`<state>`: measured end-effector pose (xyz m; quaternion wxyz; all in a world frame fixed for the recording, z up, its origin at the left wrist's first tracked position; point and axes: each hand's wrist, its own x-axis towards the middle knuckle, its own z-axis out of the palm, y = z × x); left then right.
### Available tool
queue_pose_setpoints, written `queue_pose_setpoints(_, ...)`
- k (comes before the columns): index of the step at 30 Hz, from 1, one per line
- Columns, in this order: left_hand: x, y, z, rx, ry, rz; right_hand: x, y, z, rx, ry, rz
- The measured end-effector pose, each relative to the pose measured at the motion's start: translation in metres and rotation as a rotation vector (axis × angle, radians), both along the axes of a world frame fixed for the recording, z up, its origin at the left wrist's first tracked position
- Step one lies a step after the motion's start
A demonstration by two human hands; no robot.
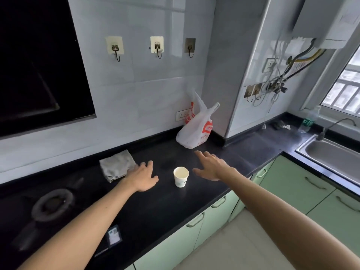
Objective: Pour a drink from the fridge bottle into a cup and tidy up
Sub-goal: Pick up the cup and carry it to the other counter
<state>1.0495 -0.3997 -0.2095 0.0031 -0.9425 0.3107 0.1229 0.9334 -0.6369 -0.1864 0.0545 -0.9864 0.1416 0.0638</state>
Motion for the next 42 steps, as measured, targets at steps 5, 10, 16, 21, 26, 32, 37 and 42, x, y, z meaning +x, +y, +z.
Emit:
queue_pose_setpoints(5, 0.011, -0.014, -0.022, 0.010, 0.032, 0.030, 0.021, -0.013, -0.026, 0.047, 0.043, 0.043)
queue_pose_setpoints(10, 0.020, -0.038, -0.046, 0.016, 0.080, 0.077, 0.047, -0.038, -0.053, 0.102, 0.092, 0.090)
queue_pose_setpoints(16, 0.027, -0.069, -0.074, 0.025, 0.147, 0.143, 0.074, -0.068, -0.088, 0.218, 0.167, 0.169)
queue_pose_setpoints(21, 0.018, -0.088, -0.108, -0.013, 0.211, 0.199, 0.091, -0.081, -0.121, 0.333, 0.225, 0.226)
queue_pose_setpoints(26, 0.009, -0.106, -0.139, -0.087, 0.201, 0.241, 0.100, -0.087, -0.152, 0.468, 0.188, 0.280)
queue_pose_setpoints(32, 0.001, -0.124, -0.162, -0.213, 0.159, 0.291, 0.100, -0.084, -0.192, 0.563, 0.031, 0.345)
queue_pose_setpoints(37, -0.007, -0.135, -0.174, -0.298, 0.195, 0.358, 0.094, -0.079, -0.218, 0.683, -0.081, 0.326)
queue_pose_setpoints(42, -0.010, -0.138, -0.178, -0.375, 0.211, 0.405, 0.095, -0.068, -0.229, 0.778, -0.212, 0.253)
